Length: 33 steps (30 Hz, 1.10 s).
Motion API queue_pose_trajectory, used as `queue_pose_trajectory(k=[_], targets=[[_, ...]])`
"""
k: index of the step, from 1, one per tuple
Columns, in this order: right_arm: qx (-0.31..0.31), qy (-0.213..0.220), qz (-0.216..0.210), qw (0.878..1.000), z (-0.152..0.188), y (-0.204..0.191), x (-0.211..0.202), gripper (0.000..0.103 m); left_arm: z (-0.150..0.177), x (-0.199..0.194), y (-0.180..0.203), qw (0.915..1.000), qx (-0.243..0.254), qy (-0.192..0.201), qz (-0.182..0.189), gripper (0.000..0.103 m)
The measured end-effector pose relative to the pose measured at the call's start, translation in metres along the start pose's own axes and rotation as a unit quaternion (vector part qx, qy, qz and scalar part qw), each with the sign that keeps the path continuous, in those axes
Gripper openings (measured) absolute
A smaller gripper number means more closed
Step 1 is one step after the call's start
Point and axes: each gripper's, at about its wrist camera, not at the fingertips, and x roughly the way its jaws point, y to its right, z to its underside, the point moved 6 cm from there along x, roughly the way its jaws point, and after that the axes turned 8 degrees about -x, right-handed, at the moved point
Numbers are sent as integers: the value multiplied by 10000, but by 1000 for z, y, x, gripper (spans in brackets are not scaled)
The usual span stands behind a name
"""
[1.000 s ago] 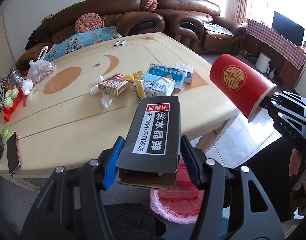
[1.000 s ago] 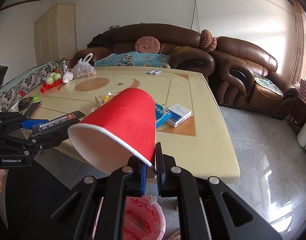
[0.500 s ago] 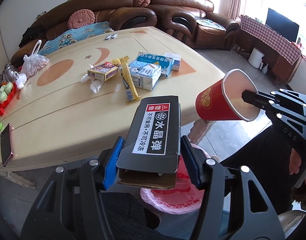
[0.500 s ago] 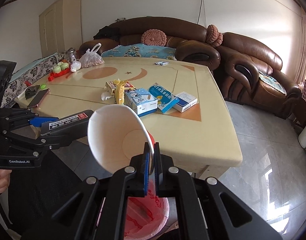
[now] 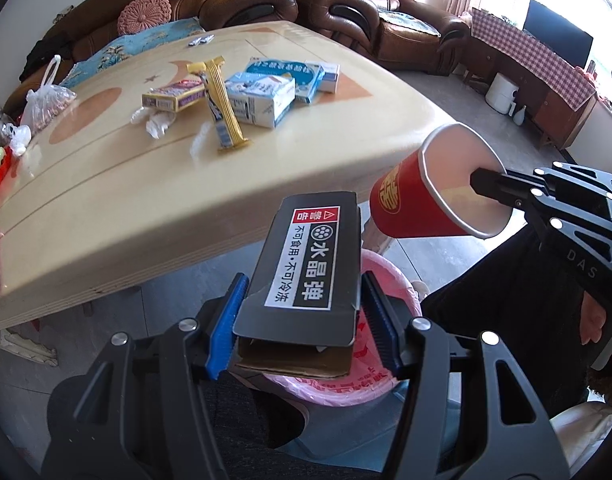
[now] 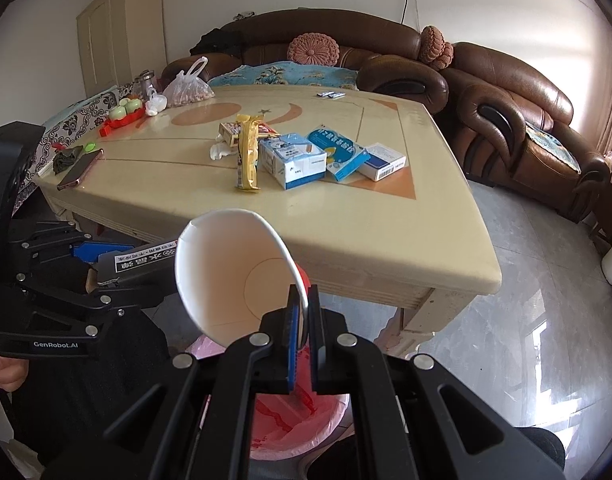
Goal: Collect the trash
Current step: 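Carry the black box and red cup over the pink trash bin with both tools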
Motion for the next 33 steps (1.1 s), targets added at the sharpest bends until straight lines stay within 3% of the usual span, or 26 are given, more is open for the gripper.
queue_pose_trajectory(k=[18,33], targets=[[82,-744,-247,9969,44,-8,50,5,35,73,4,9967,-190,-786,25,57],[180,-1406,-436,9889,78,-11,107,5,55,136,-5,9875,-496,-1495,-23,57]])
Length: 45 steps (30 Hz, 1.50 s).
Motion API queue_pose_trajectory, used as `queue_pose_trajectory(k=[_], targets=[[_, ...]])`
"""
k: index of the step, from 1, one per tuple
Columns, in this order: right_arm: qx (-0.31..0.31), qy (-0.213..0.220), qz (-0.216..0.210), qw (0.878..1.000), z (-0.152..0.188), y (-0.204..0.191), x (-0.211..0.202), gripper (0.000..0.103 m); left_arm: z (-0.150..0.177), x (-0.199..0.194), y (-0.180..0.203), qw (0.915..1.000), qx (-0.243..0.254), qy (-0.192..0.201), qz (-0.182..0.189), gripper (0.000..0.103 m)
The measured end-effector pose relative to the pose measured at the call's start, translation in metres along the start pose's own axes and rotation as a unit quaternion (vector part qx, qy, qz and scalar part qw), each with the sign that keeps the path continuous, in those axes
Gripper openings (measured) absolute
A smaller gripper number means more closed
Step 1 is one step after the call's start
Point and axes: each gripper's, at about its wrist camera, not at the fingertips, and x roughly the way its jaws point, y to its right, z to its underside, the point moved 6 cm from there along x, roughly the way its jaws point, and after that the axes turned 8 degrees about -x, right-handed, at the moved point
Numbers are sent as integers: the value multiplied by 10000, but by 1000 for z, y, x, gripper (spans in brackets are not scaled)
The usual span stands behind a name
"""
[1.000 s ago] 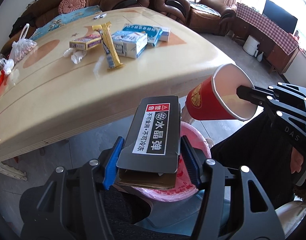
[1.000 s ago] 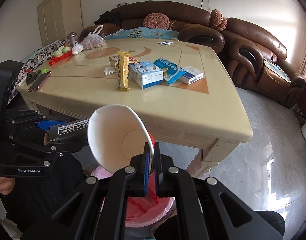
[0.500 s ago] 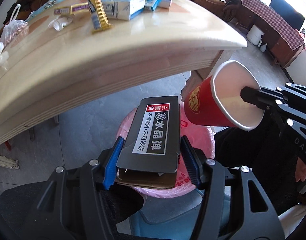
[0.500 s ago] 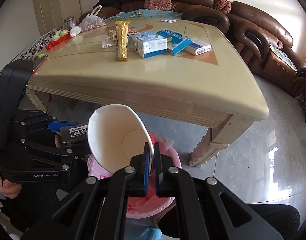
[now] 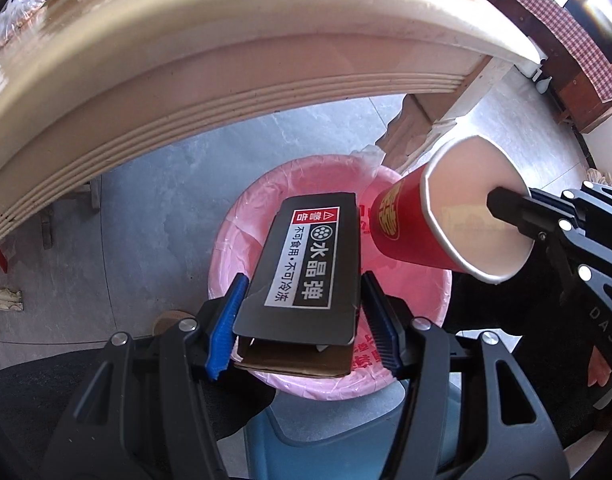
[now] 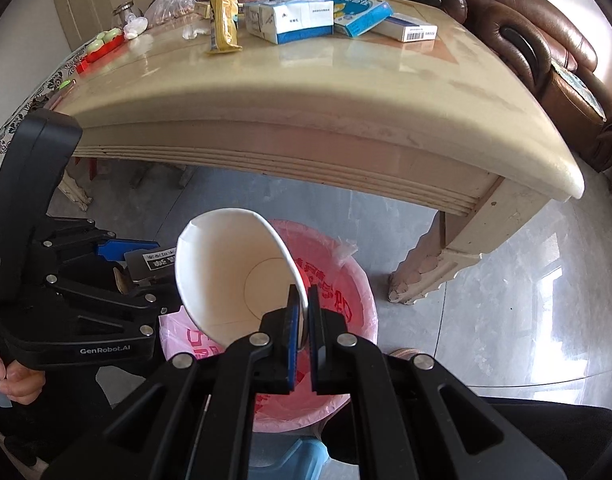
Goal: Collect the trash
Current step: 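Carry the black box and red cup over the pink trash bin with both tools, then open the left tool to drop the black box while the right tool drops the cup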
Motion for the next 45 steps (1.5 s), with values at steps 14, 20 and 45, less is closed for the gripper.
queue_pose_trajectory(k=[14,20,45], targets=[[20,-600,-86,9982,17,7,60,5,3,52,-13,9976,-158,-658,-109,57],[93,-929,-213,9954,28,8,87,5,4,76,-19,9940,-402,-1016,-18,57],[30,-1402,-241,9898,44,4,122,9,17,112,-16,9860,-372,-1602,-259,57]])
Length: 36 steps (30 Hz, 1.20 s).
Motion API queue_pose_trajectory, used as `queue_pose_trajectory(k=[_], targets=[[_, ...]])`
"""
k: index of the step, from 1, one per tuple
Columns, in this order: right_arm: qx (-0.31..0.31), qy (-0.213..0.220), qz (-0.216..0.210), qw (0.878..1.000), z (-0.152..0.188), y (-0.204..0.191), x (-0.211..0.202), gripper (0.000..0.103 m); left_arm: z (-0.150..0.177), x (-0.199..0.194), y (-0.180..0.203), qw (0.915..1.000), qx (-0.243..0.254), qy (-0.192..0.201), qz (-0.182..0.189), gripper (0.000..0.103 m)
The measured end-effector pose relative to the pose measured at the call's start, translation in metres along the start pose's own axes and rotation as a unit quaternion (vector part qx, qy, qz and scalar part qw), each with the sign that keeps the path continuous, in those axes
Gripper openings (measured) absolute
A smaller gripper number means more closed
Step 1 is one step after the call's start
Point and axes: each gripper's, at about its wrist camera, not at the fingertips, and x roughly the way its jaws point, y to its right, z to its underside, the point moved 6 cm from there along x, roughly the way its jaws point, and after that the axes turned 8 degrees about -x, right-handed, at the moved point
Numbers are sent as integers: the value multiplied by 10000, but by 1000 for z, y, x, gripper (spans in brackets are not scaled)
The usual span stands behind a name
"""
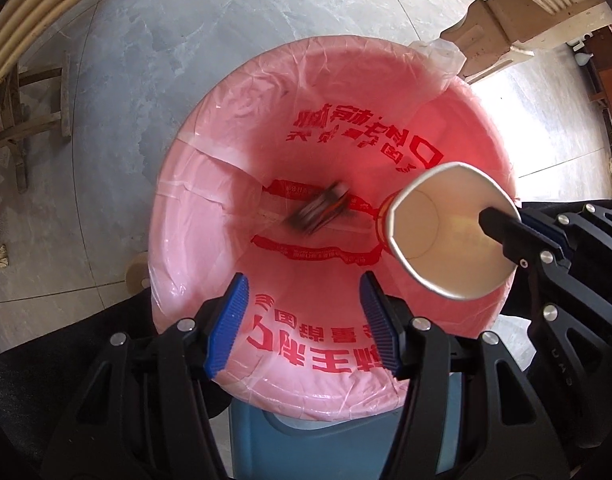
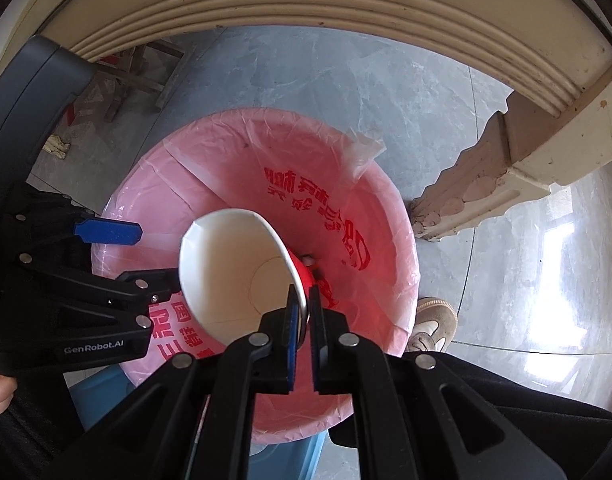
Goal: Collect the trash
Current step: 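Open the left tool to drop the black box while the right tool drops the cup, then move both tools back toward the table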
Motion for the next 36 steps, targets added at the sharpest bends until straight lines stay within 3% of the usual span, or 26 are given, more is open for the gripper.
queue_pose_trajectory(k=[2,4,24,32,36], targets=[[-44,7,24,10000,-1,-2,-1,19,-1,-1,0,10000,2,13,-2,62],[-93,34,73,9999,-1,-4,-2,38,-1,-3,1,10000,11,20,-10,66],[-132,128,-11,9998,-3,-9,-9,39,-3,-9,0,9998,-33,110,-154,70],[-236,618,-81,9978,-7,-14,-53,41,8,-57,-3,9977,-88,633,-206,70],[-307,1191,-55,9924,-11,-10,-108,67,19,-124,-10,9901,-109,1369,-288,71]])
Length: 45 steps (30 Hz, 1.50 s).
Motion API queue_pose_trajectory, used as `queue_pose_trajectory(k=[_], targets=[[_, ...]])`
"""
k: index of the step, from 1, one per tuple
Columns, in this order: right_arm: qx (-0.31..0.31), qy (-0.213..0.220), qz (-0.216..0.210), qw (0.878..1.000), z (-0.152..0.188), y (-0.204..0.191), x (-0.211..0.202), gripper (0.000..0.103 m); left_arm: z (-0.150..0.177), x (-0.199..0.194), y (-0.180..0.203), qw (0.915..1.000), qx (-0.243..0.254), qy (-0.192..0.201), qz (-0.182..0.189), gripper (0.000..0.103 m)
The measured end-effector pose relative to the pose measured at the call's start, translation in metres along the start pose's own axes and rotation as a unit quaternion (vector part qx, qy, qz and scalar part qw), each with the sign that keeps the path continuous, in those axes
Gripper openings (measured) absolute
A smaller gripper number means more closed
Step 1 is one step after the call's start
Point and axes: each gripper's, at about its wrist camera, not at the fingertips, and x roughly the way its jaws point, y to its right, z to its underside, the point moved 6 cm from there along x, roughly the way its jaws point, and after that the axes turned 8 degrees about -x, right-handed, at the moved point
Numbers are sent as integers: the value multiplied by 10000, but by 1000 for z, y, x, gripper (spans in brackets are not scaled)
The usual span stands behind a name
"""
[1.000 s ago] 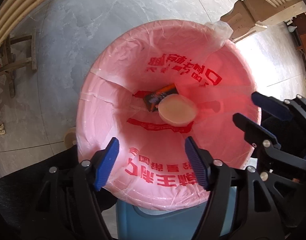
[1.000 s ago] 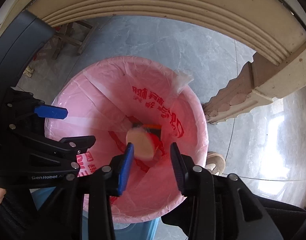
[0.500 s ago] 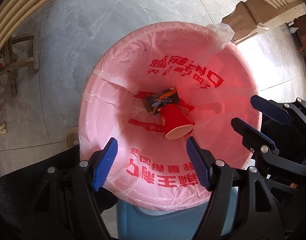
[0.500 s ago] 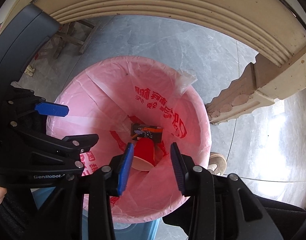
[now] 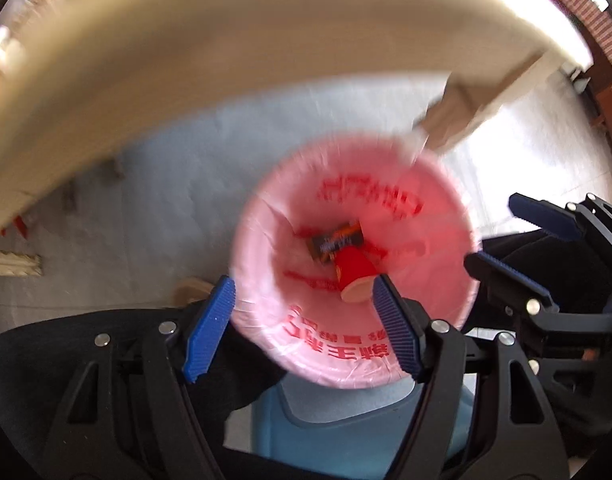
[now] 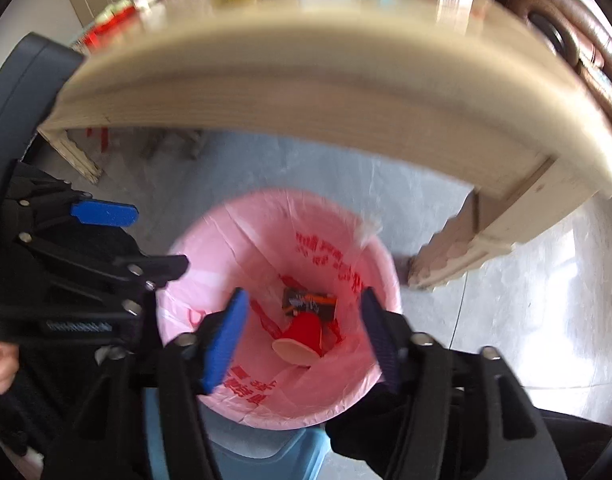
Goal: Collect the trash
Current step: 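Move both tools back toward the table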
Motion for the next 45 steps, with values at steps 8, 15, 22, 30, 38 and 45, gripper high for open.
queue_pose_trajectory(k=[8,15,22,30,38,45], targets=[[-142,1304,54,9913,-65,18,-133,92,-56,-161,-32,9875,-378,1523,-119,87],[-290,2044,362,9778,-126,46,-224,95,-108,-246,-42,9832,-538,1743,-79,91],[95,2459,543,9677,-183,102,-283,96,-139,-292,-43,9781,-614,1979,-211,91],[-455,2510,1067,9610,-221,122,-292,96,-165,-290,-39,9775,-768,1949,-254,91],[-1237,2223,1196,9597,-236,115,-251,96,-172,-238,-43,9798,-1193,1578,-303,91],[-1785,1857,1124,9597,-236,108,-204,96,-173,-190,-36,9838,-1306,1176,-354,91]])
